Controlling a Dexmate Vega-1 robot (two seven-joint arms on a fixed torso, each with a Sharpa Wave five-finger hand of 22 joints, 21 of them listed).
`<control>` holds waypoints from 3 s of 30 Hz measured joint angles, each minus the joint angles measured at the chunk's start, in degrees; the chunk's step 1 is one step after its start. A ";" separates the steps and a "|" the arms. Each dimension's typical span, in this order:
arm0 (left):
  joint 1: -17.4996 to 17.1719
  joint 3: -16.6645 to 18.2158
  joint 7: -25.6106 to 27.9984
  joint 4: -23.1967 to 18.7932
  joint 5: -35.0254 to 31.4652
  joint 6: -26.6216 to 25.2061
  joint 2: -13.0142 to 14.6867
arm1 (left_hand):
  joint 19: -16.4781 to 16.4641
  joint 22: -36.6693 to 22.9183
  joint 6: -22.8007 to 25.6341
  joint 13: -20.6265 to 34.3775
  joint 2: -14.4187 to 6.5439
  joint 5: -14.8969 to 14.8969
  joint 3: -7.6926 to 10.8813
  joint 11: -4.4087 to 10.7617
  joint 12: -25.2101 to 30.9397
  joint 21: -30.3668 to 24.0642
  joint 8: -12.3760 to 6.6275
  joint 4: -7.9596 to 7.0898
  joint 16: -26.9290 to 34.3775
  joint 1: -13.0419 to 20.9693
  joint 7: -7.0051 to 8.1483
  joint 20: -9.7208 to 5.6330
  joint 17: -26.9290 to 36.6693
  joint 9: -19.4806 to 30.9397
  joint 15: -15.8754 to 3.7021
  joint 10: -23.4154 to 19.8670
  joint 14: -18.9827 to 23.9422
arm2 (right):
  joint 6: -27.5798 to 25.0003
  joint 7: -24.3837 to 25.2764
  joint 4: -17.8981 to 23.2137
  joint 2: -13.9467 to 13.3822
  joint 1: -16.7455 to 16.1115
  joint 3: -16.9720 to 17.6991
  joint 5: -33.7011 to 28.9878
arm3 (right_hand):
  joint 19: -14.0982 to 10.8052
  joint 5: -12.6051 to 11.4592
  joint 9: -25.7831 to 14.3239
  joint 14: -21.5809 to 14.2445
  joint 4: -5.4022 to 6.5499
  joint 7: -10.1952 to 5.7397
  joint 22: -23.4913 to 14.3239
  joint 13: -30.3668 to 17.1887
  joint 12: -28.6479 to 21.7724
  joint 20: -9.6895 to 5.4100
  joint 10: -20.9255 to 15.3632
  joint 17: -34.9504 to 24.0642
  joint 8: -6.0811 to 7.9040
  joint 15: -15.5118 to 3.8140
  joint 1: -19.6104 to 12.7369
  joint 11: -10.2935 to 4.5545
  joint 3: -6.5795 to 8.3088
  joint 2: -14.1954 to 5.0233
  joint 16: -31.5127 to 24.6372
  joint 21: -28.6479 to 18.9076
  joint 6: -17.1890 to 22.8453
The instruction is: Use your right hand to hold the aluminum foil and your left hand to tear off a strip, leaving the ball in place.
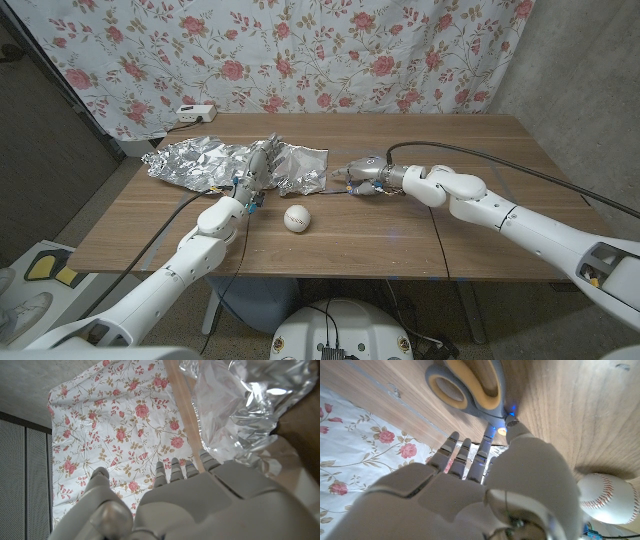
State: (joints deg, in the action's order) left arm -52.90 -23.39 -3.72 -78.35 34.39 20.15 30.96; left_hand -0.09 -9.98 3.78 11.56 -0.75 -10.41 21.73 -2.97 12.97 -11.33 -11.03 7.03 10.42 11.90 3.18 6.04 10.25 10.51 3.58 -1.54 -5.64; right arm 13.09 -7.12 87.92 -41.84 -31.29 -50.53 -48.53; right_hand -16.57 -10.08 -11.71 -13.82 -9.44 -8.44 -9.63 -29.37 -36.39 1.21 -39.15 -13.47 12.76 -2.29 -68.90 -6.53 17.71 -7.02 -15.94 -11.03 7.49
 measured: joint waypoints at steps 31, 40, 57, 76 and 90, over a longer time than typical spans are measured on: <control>0.25 -0.23 -0.23 -0.37 -0.20 0.27 -0.27 | 0.00 0.00 0.00 0.00 0.00 0.00 -0.25 -0.31 0.00 0.00 0.00 0.24 0.00 0.00 0.00 0.00 0.00 0.00 0.00 -0.31 0.00 | -3.05 7.47 3.61 -2.44 -3.87 4.44 3.47 | -2.14 0.11 -0.01 -3.82 0.03 1.50 0.00 2.20 -2.22 0.12 -1.53 -0.79 0.00 -0.03 -2.45 2.33 -0.81 0.82 -1.72 0.00 -0.12; -0.17 -0.03 -0.12 -0.73 -0.16 0.67 -0.21 | 0.00 0.00 0.00 0.00 0.00 0.00 -0.25 0.01 0.00 0.00 0.00 0.24 0.00 0.00 0.00 0.00 0.00 0.00 0.00 -0.62 0.00 | -4.94 9.12 5.68 -3.41 -5.33 6.60 4.17 | -2.13 0.11 -0.01 -3.82 0.03 1.50 0.00 2.52 -2.19 0.12 -1.53 -1.06 0.00 -0.03 -2.53 2.33 -0.82 0.74 -1.72 0.00 -0.12; -2.31 0.62 1.84 -3.79 -0.91 1.21 0.73 | 0.00 0.00 0.00 0.00 0.00 0.00 -0.25 0.01 0.00 0.00 0.00 0.23 0.00 0.00 0.00 0.00 0.00 0.00 0.00 -0.61 0.00 | -7.57 11.50 10.70 -5.67 -8.82 10.93 6.29 | -2.53 0.17 -0.02 -4.45 -0.03 1.80 0.00 3.15 -1.88 0.53 -1.84 -1.32 0.00 -0.06 -2.62 2.64 -1.37 0.66 -2.09 0.00 -0.44; -6.04 1.81 5.87 -10.87 -3.48 0.79 3.15 | 0.00 0.00 0.00 0.00 0.00 0.00 -0.25 -0.09 0.67 0.00 0.00 0.23 0.00 0.00 0.00 0.00 0.00 0.00 0.00 -2.16 0.00 | -7.32 16.22 15.77 -8.14 -14.49 16.93 11.88 | -2.64 -0.11 -0.05 -5.70 0.44 2.02 0.00 3.73 -1.62 1.06 -1.96 -1.61 0.00 -0.07 -3.04 2.75 -1.84 0.66 -2.72 0.00 -0.20; -10.18 3.15 9.26 -16.22 -5.72 1.39 4.55 | 0.00 0.00 0.00 0.00 0.00 0.00 -0.41 -0.09 0.67 0.00 0.00 0.40 0.00 0.00 0.00 0.00 0.00 0.00 0.00 -2.15 0.00 | -5.09 19.58 18.25 -8.48 -19.41 21.16 18.21 | -3.04 -0.11 -0.17 -6.11 0.33 2.21 0.00 4.16 -1.78 1.45 -2.05 -2.12 0.00 -0.06 -3.03 2.84 -1.94 0.67 -3.15 0.00 -0.01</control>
State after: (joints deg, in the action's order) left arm -63.09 -20.23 5.54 -94.57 28.67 21.55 35.50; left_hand -0.09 -9.98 3.78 11.56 -0.75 -10.41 21.32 -3.06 13.64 -11.33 -11.03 7.43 10.42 11.90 3.18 6.04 10.25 10.52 3.58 -3.69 -5.64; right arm 7.99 12.45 106.17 -50.32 -50.70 -29.37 -30.33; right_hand -19.61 -10.18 -11.87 -19.93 -9.11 -6.23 -9.63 -25.21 -38.17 2.67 -41.21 -15.58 12.76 -2.35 -71.93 -3.69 15.76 -6.36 -19.09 -11.03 7.48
